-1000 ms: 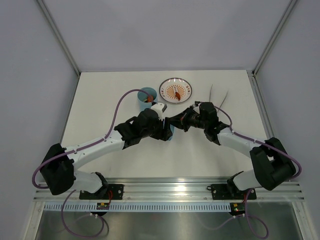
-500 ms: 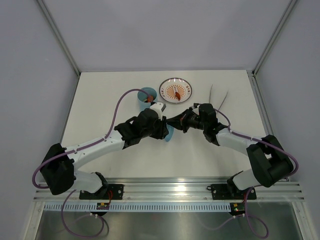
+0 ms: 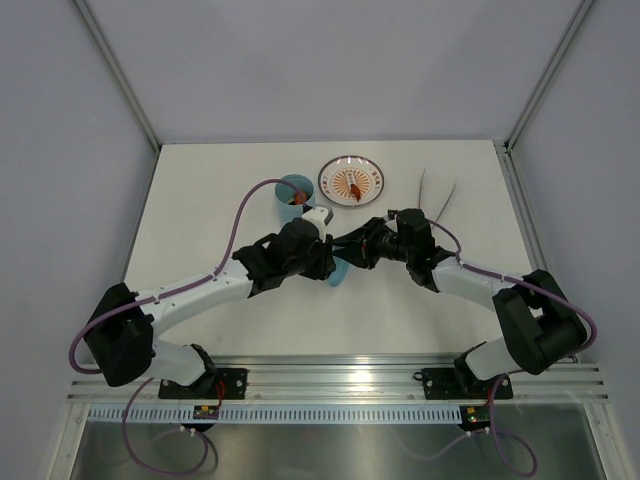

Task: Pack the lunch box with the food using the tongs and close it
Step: Adjust the box lid at the center of the board.

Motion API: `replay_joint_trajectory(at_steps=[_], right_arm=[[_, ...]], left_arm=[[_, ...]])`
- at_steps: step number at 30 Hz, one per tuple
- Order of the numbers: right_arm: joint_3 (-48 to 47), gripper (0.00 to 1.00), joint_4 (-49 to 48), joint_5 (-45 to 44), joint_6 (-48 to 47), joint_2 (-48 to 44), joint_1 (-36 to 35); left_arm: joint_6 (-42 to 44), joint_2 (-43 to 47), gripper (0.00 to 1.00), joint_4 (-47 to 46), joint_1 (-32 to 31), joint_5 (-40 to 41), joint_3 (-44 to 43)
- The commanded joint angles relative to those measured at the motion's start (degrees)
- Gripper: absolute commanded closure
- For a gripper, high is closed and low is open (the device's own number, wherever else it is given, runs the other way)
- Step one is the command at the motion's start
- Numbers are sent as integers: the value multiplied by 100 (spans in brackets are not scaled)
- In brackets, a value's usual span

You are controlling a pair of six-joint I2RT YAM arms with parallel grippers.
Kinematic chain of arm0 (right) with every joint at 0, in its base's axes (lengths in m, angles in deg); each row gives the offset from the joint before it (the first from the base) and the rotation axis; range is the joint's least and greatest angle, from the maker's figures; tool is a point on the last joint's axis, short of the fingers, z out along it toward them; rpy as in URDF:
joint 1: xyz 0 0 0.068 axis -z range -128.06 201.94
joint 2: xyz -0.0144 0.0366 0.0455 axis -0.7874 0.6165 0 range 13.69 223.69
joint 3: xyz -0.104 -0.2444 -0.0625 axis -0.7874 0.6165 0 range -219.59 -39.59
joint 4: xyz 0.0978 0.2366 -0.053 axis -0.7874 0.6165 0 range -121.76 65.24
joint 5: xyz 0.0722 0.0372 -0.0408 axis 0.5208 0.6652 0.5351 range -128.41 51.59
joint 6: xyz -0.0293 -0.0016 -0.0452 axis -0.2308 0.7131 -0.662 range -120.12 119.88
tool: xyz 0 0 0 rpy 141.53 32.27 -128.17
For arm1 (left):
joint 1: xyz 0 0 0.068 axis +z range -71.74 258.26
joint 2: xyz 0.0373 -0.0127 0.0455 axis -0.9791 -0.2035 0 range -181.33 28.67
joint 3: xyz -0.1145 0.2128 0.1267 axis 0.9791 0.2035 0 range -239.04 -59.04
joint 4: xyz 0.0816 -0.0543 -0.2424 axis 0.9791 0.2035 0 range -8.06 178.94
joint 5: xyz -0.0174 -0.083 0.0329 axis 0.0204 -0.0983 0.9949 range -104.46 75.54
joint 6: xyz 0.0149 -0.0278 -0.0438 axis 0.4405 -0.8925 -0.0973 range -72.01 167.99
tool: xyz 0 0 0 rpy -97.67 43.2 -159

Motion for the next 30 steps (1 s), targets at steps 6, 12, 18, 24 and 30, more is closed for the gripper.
replay_joint_trajectory(at_steps=[6,12,18,24,30], right_arm=[[-38,53,629,-250,-315,-299,-43],[-275,52,2113,-785,-1026,-835,141],[-478,50,3476,-1479,-1643,-1590,501],[-926,50,5084,-2567,-2539,-2074,765],[-1006,49,5736,-3071,-2935,-2312,871]], left_arm=[[149,-43,92,-77,-25,308,-262],[236,36,92,151,-17,511,-245],[307,98,92,405,-17,703,-262],[500,98,93,1554,-25,1781,-587],[562,10,94,2935,-25,3040,-904]])
